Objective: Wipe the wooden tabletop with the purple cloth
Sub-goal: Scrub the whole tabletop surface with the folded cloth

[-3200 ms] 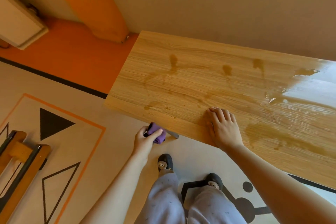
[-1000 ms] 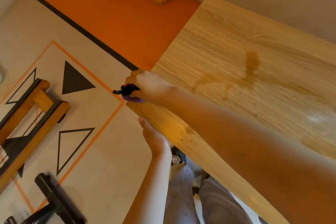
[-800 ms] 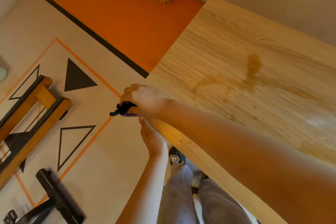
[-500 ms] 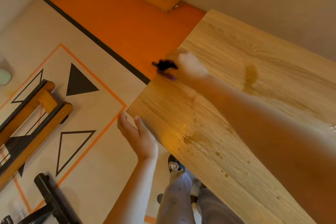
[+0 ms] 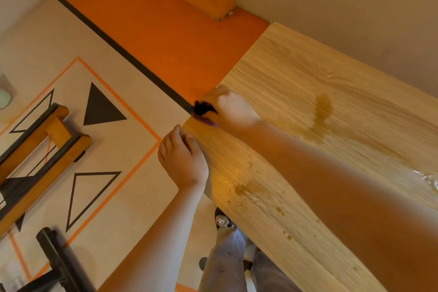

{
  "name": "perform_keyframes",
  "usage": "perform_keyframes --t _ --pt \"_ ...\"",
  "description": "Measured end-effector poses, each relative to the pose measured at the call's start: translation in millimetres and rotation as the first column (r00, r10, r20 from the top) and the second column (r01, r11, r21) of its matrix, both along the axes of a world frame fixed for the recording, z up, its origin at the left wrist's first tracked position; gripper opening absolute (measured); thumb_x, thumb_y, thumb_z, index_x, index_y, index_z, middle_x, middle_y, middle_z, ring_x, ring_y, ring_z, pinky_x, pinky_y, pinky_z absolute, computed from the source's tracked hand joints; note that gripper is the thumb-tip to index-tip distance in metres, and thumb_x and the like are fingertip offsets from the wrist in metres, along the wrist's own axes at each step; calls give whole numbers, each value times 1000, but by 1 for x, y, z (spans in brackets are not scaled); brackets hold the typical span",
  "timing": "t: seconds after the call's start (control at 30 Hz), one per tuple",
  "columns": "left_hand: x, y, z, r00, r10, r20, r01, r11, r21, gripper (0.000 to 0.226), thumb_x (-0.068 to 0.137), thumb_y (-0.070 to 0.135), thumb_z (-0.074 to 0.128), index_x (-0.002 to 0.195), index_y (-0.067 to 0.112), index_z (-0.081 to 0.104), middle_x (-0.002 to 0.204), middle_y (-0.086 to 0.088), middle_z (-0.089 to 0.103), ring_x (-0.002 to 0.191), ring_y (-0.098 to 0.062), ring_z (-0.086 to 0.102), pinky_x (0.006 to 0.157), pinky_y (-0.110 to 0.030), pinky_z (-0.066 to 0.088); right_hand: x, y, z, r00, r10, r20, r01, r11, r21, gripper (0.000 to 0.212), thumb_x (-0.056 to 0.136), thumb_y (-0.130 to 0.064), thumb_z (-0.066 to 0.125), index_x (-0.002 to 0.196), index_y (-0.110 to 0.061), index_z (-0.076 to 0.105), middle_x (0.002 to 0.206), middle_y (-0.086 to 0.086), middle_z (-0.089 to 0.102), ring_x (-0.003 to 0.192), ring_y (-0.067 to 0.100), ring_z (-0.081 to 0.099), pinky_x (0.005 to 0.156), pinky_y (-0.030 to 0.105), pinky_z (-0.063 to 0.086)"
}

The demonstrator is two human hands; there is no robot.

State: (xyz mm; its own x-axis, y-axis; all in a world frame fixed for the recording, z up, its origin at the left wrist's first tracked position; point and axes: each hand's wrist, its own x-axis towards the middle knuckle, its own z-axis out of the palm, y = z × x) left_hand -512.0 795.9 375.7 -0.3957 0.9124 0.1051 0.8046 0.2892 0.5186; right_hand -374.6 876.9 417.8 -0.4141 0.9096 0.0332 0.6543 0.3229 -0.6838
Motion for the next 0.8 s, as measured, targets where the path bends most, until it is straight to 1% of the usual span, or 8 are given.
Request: perform_keyframes --t 0.17,0.23,0.3,0.37,0.47,0.53,0.67,0.8 --pt "-1 0 -3 1000 -4 15 4 1000 18 38 97 23 44 130 10 55 125 -9 60 121 -28 49 107 -48 35 76 52 7 949 -316 19 316 943 -105 19 83 -4 57 69 -16 64 92 -17 60 76 -2 59 55 9 43" --pt "0 2 -4 1000 4 5 -4 1000 18 38 96 22 44 129 9 55 123 -10 61 120 -29 50 106 -49 36 108 65 6 866 -499 29 500 865 -45 11 87 -8 58 86 -16 66 101 -5 62 81 12 61 60 8 43" --pt "1 2 -4 1000 8 -1 -8 1000 16 38 95 22 44 128 8 56 123 -11 61 119 -30 50 105 -49 36 122 73 1 785 -619 8 619 786 9 19 88 -12 60 107 -12 66 107 4 64 91 21 61 73 22 50" --pt "0 3 -4 1000 18 -5 -17 1000 9 39 95 24 42 128 8 56 122 -11 62 119 -31 50 105 -49 37 114 75 -3 788 -615 -9 615 788 19 19 88 -10 59 105 -11 67 106 3 63 91 19 61 69 25 50" --pt "-1 3 -2 1000 15 -25 -15 1000 0 41 95 25 40 128 8 56 121 -11 62 117 -31 51 103 -50 38 76 67 -4 922 -387 16 387 920 -57 19 85 -5 56 78 -19 67 111 -12 59 83 4 58 50 5 39" --pt "0 3 -1 999 18 -30 -18 1000 -16 42 95 26 38 128 8 56 121 -10 62 118 -31 51 103 -50 39 55 62 -13 962 -267 51 270 960 -71 22 79 -3 55 67 -21 60 113 -6 62 81 8 59 45 6 36" --pt "1 4 -1 999 14 -29 -15 999 -37 44 94 29 36 129 9 55 124 -11 61 119 -31 50 103 -50 39 61 67 -10 962 -272 20 272 962 -29 9 85 -8 56 80 -10 63 93 1 57 72 18 54 49 21 36" --pt "0 4 -3 1000 11 -20 -11 1000 -19 45 93 29 37 128 8 56 123 -12 60 118 -31 49 101 -50 40 106 95 -5 901 -434 10 434 901 -6 10 87 -11 57 91 -8 65 100 4 58 79 20 57 60 27 45"
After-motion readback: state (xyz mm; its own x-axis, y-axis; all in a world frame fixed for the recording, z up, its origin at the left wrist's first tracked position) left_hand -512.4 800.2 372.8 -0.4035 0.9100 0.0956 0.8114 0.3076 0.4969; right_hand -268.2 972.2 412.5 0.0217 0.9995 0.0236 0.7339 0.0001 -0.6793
